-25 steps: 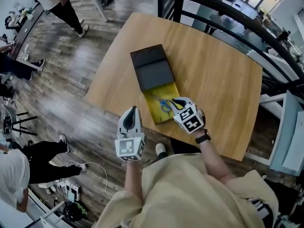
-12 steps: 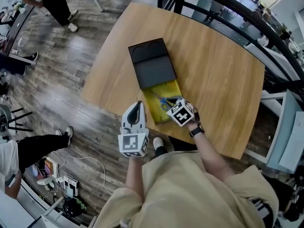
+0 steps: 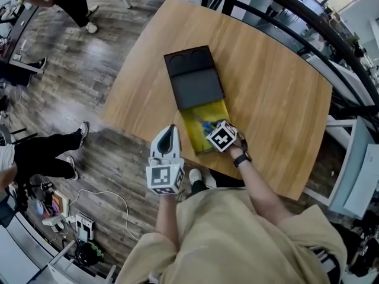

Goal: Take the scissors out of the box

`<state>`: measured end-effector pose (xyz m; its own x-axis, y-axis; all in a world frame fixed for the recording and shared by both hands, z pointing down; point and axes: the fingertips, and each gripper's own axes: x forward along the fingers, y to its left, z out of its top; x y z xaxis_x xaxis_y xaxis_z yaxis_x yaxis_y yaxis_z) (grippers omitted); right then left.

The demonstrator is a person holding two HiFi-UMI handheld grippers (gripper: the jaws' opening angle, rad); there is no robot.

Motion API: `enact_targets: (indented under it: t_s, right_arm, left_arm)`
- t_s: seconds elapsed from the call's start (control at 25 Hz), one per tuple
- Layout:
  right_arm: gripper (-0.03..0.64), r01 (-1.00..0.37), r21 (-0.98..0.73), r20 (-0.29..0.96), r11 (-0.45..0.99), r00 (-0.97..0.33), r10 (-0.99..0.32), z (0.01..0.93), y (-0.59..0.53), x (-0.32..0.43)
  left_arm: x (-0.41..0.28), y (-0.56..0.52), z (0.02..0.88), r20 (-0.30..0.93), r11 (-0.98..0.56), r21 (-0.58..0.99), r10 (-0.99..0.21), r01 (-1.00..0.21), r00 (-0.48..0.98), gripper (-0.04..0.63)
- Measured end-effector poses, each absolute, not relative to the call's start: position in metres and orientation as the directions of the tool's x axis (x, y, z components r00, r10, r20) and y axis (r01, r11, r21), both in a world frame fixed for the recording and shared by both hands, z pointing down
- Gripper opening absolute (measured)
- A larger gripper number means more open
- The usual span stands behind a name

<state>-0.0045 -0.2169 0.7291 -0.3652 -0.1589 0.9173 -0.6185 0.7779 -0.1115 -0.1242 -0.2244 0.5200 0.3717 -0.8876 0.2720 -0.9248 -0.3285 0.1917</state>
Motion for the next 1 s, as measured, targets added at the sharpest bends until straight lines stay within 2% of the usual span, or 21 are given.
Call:
enact_targets:
  t_s: [0.32,0.4,0.48,1.0]
  right_arm:
    - [0.143,-0.636,-0.058,0.953,0.770,-0.265,-0.148,0.746,-0.218,-0.002]
    - [0.139,-0.640,-0.056,0.951,0.767,-0.268,-0.154,0.746,-0.219,-0.002]
    - [0.089,-0.645,-0.052,0.947,0.762,-0.274,-0.167,0.746,-0.221,-0.001]
    - [0.084,-0.669,0.022,0.903,0.743,-0.306,-0.302,0.716,-0.216,-0.003]
  left_arm:
    - [-0.142,-0.220,0.517,0.272,-0.300,0.196,-0.898,-0.933,0.346,0.009]
    - [-0.145,-0.219,0.515,0.268,-0.295,0.195,-0.901,-0.935,0.340,0.009]
    - [-0.146,-0.218,0.513,0.263,-0.290,0.193,-0.905,-0.937,0.335,0.009]
    - [-0.146,-0.196,0.501,0.236,-0.292,0.178,-0.914,-0.940,0.329,0.011]
